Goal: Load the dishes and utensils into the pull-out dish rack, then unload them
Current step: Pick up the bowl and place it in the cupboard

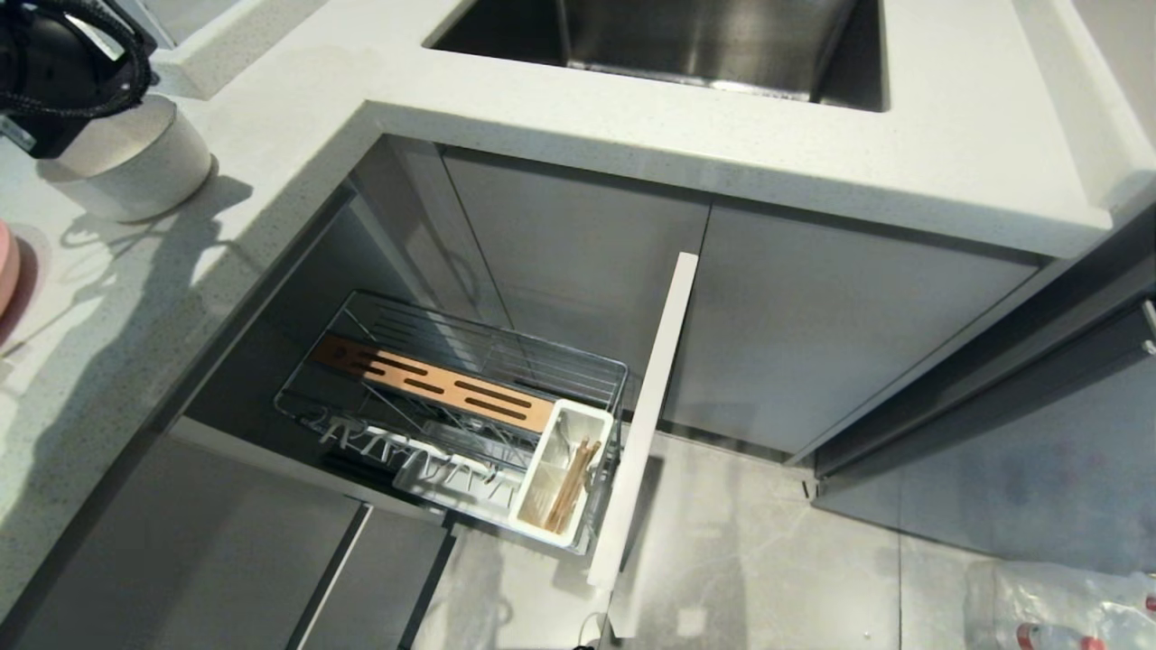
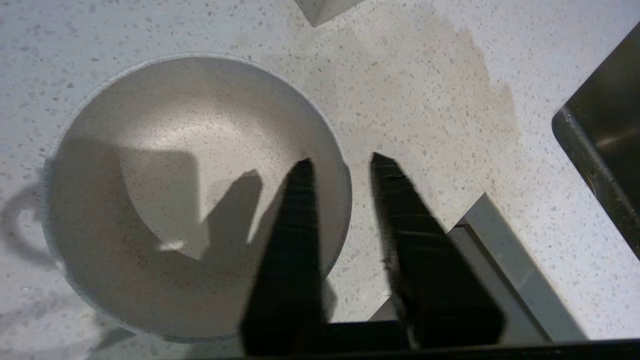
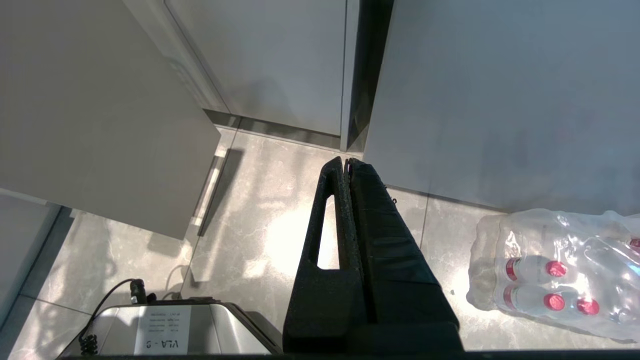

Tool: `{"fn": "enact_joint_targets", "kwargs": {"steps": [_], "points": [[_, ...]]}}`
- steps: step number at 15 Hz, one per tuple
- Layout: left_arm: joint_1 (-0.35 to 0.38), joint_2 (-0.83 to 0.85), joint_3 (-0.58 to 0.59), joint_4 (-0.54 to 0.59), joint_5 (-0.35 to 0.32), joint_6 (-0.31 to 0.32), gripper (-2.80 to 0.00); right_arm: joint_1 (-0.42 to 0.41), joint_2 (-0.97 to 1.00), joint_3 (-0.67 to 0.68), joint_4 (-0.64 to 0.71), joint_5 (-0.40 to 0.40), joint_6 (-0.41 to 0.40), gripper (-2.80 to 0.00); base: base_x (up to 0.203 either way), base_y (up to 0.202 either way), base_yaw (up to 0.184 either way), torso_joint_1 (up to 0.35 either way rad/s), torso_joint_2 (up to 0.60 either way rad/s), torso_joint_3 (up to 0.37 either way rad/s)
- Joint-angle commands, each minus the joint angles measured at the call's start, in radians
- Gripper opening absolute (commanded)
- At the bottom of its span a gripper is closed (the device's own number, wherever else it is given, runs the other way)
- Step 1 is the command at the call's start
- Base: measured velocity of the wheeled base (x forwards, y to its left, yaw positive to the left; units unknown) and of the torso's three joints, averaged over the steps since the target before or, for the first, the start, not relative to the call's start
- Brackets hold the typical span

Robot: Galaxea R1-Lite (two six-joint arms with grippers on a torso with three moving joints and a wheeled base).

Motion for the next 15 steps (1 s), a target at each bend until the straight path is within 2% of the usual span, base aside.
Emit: {"fn": "enact_joint_targets", "kwargs": {"steps": [1,5,10,15], "points": [[-0.008,-0.014,0.0,0.002,0.013,-0.002,0.0,0.001,0.001,0.002,0.0,0.0,0.0,-2.8,0.0,0.0,0.0,0.0,0.0,0.0],[-0.045,-0.015,0.0,0.025,0.104,0.015,0.0,0.0,0.001,0.002,0.0,0.0,0.0,-2.8,0.0,0.0,0.0,0.0,0.0,0.0],[-0.045,0.038,-0.002,0.009,0.102,0.023,0.0,0.001,0.001,0.002,0.0,0.0,0.0,-2.8,0.0,0.0,0.0,0.0,0.0,0.0],[-0.043,0.087,-0.005,-0.072,0.101,0.027,0.0,0.0,0.001,0.002,0.0,0.0,0.0,-2.8,0.0,0.0,0.0,0.0,0.0,0.0]]}}
